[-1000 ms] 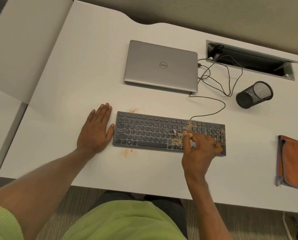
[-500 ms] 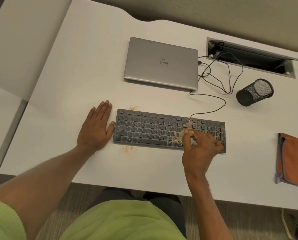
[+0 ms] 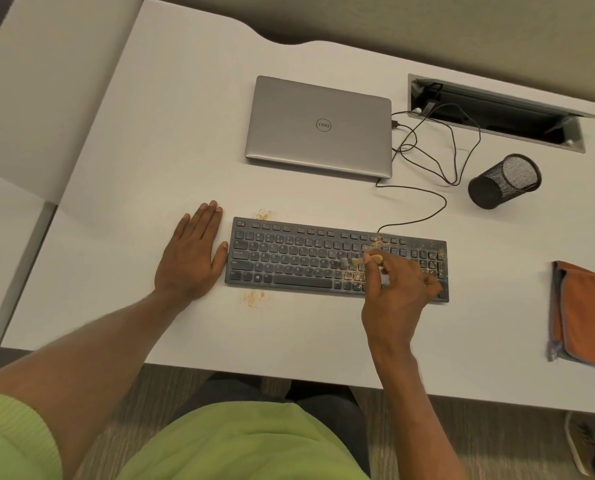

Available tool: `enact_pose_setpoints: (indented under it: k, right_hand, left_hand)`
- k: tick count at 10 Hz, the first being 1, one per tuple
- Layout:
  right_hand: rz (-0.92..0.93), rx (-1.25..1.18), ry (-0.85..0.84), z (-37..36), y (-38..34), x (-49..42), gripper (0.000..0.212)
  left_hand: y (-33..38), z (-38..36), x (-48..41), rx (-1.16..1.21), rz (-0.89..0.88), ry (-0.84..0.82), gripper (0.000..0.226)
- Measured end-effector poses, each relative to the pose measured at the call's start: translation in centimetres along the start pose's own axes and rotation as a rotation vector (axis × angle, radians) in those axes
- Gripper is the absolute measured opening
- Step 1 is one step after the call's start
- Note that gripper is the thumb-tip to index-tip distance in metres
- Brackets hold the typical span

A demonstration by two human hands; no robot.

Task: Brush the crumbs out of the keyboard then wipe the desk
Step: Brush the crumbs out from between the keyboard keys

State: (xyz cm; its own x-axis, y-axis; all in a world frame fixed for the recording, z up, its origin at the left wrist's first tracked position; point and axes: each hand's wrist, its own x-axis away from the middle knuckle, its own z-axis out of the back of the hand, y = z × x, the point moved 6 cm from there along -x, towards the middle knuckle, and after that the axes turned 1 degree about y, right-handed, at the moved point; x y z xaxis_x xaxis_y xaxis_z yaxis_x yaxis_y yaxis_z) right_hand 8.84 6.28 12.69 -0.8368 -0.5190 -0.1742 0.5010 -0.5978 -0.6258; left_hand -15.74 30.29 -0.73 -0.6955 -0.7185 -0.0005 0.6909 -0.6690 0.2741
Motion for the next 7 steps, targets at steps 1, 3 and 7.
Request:
enact_pose_setpoints:
  k: [1, 3, 7]
  right_hand:
    - [0.082, -0.082, -0.036, -0.3, -1.0, -0.3, 0.011]
    - [0.185, -0.040, -0.128, -1.4, -1.0, -0.9, 0.014]
    - [0.187, -0.133, -0.148, -0.5, -1.8, -1.6, 0.019]
  left_hand:
    - [0.0, 0.0, 0.0, 0.001, 0.000, 0.000, 0.070]
    - [-0.1, -0.1, -0.1, 0.002, -0.006, -0.001, 0.070]
    - [-0.1, -0.1, 0.0, 0.004, 0.001, 0.002, 0.070]
